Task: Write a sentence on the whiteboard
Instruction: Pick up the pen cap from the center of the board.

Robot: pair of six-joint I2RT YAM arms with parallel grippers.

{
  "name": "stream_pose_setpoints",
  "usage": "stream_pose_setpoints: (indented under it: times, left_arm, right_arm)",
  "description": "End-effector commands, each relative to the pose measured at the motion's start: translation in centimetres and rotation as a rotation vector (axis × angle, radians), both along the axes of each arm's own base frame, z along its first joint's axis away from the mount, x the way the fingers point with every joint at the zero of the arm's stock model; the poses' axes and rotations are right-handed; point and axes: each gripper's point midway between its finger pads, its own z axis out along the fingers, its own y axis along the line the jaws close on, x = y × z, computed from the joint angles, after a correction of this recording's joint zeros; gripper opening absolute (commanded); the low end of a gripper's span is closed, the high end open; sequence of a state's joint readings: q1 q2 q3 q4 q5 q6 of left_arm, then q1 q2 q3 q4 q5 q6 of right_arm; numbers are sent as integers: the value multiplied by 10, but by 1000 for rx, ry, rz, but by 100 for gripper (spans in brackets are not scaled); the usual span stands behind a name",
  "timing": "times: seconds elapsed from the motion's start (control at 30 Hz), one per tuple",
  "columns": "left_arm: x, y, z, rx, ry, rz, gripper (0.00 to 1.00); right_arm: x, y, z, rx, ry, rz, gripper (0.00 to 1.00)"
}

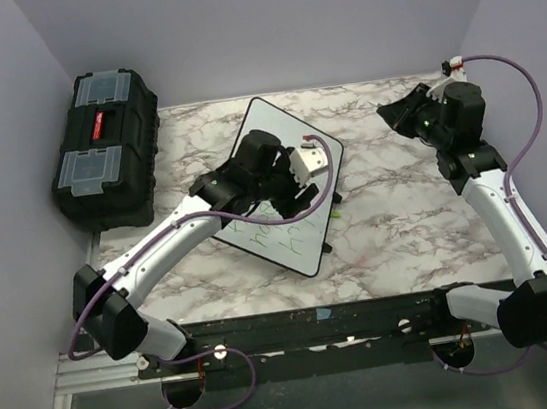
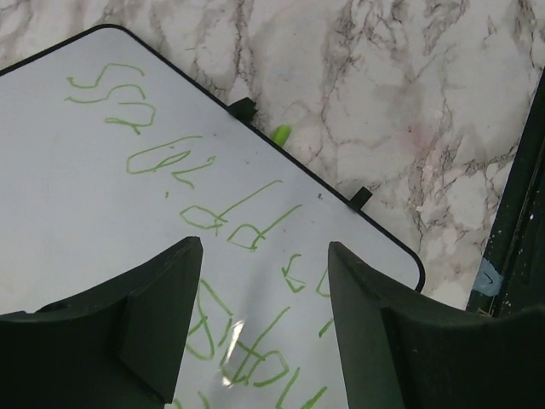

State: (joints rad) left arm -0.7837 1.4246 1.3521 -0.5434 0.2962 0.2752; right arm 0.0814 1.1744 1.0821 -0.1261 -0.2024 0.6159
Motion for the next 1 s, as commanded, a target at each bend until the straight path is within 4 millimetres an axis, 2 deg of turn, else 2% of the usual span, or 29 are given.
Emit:
stream_pose_setpoints:
  times: [0.0, 0.1, 0.33, 0.57, 0.77, 0.97]
  left_arm:
    - [-8, -36, -22, 39, -63, -236, 61]
    - [-2, -55, -37, 71, -48, -284, 56]
    - [13, -82, -84, 208, 6, -353, 51]
    - [15, -97, -118, 297, 12, -420, 48]
    - [19, -99, -153, 404, 10, -453, 48]
    - [24, -100, -173, 472, 47, -436, 47]
  right_arm:
    - [1, -14, 13, -49, -2, -72, 1]
    - [2, -16, 26, -56, -23, -83, 1]
    - [-1, -15, 47, -52, -68, -76, 1]
    - [-5, -12, 43, -43, -72, -56, 1]
    - [-5, -13, 38, -44, -70, -58, 1]
    - [-6, -12, 36, -47, -76, -57, 1]
